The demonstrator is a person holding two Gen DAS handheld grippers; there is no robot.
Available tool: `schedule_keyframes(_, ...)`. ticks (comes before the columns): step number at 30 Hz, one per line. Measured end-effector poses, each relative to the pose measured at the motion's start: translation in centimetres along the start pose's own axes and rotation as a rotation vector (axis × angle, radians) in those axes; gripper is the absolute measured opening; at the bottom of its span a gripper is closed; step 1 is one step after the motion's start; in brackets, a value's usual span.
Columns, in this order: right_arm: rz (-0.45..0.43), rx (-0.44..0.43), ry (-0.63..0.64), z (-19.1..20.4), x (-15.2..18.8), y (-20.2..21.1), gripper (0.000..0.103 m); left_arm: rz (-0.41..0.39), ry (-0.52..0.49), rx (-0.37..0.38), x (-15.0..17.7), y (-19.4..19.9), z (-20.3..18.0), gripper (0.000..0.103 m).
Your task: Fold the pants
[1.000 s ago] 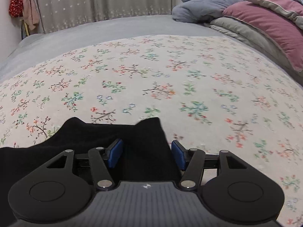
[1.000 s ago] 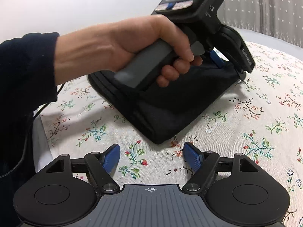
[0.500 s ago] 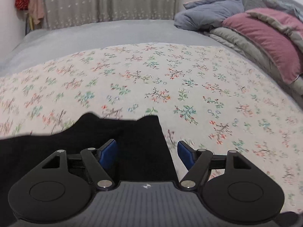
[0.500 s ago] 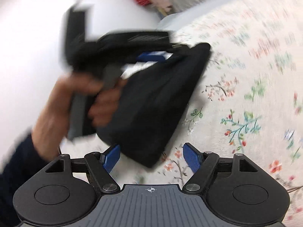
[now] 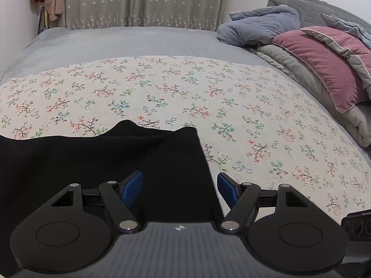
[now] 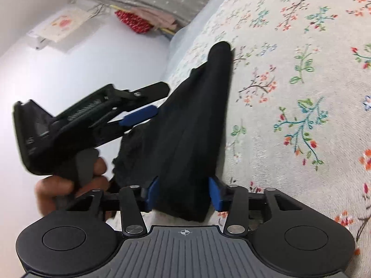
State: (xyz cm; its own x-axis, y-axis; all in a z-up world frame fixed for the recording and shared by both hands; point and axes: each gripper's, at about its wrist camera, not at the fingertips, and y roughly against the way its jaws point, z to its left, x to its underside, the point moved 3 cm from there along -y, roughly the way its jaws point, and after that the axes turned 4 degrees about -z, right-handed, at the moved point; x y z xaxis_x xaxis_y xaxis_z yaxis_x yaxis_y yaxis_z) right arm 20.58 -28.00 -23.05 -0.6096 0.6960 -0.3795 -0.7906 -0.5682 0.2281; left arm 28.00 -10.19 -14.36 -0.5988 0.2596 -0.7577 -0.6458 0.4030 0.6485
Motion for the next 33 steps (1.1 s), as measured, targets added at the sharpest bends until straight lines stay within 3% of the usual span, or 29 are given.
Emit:
schedule_keyframes(4, -0.039, 0.021, -0.036, -0.3, 0.2, 0.0, 0.038, 0.023, 0.008, -0.006, 0.4, 0.3, -0.7, 0.072)
schedule_keyframes(13, -0.065, 0.061, 0.06, 1.2, 1.6, -1.9, 0.041, 0.026, -0.02, 0.015, 0.6, 0.7, -1.1, 0.072)
schedule_keyframes(16, -0.077, 0.09, 0.073, 1.3, 2.0, -2.4, 0.025, 0.04, -0.055, -0.019, 0.7, 0.0, -1.6, 0.074)
schedule_keyframes(19, -0.1, 0.079, 0.048, 0.7, 2.2, -2.1, 0.017, 0.073, -0.082, -0.03, 0.9, -1.0, -2.4, 0.074)
schedule_keyframes(27, -0.133, 0.076, 0.091, 1.1, 2.8, -1.8, 0.017, 0.16, -0.299, -0.173, 0.1, -5.2, -6.1, 0.074)
schedule_keyframes(33, -0.134, 0.067, 0.098, 1.3, 3.0, -1.9, 0.017, 0.229, -0.483, -0.361, 0.7, -9.3, -8.3, 0.073)
